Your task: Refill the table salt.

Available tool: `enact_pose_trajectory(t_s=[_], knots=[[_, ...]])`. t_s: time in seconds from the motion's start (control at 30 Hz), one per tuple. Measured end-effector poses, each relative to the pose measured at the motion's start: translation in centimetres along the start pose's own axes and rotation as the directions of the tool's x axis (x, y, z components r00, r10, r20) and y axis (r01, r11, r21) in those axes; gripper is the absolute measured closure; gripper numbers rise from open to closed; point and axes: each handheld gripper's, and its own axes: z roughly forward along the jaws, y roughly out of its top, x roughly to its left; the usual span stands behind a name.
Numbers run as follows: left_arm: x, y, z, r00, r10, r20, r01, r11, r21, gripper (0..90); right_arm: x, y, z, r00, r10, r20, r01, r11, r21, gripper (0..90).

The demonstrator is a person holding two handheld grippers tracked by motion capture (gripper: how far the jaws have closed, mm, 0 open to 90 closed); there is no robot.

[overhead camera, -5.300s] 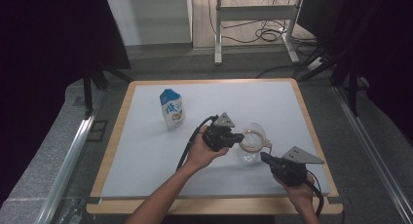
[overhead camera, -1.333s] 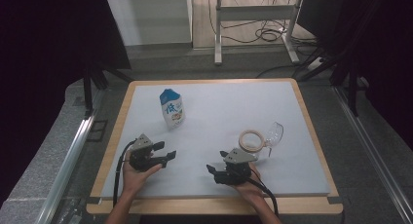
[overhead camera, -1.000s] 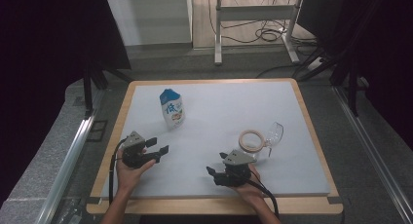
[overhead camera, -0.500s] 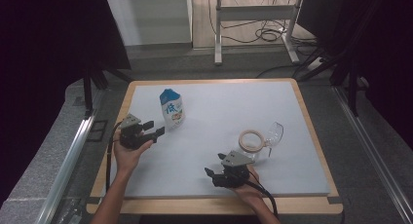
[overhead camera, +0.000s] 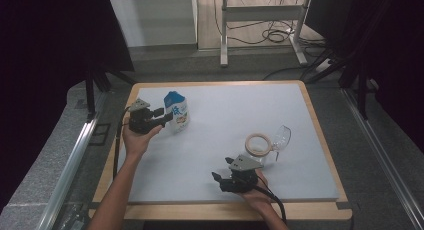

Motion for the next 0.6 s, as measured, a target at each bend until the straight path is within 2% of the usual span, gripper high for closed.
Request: enact_pose_trajectory(t_s=[0.1,0.3,0.37,0.47,0.6], knots=[[-0.1,0.4,0.6,1.0,0.008,0.003,-0.008,0.9999,0.008,57.2,0.1,0.0,0.1,1.0,0.0,-0.002,0.0,1.0,0.002,29.5],[-0.1,0.6,1.8,0.9998,0.014,-0.016,-0.014,0.9997,0.018,68.5,0.1,-0.1,0.1,1.0,-0.002,-0.001,0.002,1.0,0.003,29.5],[0.0,0.6,2.0,0.9994,0.012,-0.033,-0.012,0.9998,0.013,74.9,0.1,-0.1,0.1,1.0,0.0,0.001,0.0,1.0,0.002,29.6],[0.2,0.6,2.1,0.9996,0.008,-0.026,-0.008,0.9999,0.009,82.7,-0.1,-0.1,0.0,1.0,0.002,0.003,-0.002,1.0,0.003,29.5],[-0.2,0.5,2.2,0.9983,0.035,-0.047,-0.035,0.9994,0.005,88.7,-0.1,-0.2,0.0,1.0,0.001,0.007,-0.001,1.0,0.003,29.5]])
